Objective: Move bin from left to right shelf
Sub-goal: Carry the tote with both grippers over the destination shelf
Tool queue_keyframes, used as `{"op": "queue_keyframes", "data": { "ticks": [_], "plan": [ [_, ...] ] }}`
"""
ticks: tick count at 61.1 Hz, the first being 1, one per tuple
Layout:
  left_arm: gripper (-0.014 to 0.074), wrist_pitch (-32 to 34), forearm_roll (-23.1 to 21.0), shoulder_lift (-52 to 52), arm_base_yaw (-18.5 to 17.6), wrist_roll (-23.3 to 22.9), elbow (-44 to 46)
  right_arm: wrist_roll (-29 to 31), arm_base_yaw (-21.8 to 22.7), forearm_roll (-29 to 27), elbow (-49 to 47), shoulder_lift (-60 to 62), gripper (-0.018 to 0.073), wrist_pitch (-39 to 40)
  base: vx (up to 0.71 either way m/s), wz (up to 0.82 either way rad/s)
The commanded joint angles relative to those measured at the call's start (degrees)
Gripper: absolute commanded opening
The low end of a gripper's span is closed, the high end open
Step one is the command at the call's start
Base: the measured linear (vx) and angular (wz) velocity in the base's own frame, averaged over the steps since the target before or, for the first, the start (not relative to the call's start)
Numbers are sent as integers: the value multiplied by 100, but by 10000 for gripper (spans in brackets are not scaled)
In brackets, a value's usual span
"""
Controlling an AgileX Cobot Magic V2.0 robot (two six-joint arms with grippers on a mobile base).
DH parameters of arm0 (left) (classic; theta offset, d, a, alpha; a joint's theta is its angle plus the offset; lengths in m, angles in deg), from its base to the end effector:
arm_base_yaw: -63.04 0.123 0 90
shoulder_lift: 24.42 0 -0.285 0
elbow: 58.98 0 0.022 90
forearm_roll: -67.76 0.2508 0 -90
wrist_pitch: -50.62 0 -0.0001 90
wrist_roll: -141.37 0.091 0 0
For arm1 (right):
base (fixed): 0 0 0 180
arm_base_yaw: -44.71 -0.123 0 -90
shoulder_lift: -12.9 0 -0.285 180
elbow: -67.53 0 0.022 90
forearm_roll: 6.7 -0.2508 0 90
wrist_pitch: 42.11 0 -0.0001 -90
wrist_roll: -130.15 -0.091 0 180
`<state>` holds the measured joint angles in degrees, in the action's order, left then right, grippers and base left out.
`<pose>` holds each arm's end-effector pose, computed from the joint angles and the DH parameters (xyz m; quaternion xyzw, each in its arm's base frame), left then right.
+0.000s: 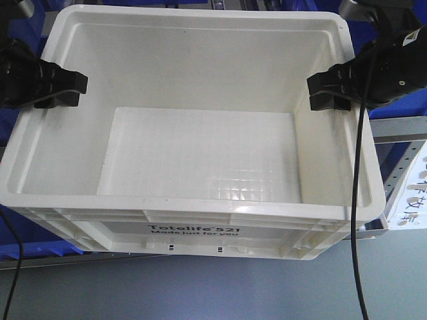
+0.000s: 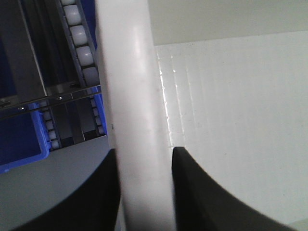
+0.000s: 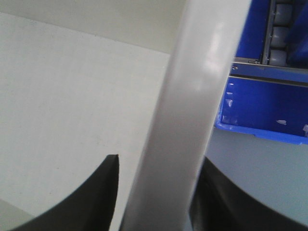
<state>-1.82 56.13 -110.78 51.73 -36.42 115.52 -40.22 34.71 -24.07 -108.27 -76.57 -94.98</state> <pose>0.2779 -0.0704 0.3488 0.0775 0.9444 -0.1193 0.2964 0.2910 0.0733 0.3412 -0.1095 0.9418 0.1424 0.2841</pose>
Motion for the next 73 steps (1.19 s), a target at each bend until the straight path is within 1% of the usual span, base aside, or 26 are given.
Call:
{"op": "queue_keyframes", "data": {
  "ticks": [1,39,73],
  "plan": [
    [-8,575,-86,281,-28,157,259,231,8,-92,-194,261,-4,290,6,22],
    [-8,575,-86,281,-28,157,259,231,8,-92,-194,261,-4,290,9,16],
    [-8,575,-86,281,-28,157,259,231,8,-92,-194,261,-4,286,14,-2]
  ]
}}
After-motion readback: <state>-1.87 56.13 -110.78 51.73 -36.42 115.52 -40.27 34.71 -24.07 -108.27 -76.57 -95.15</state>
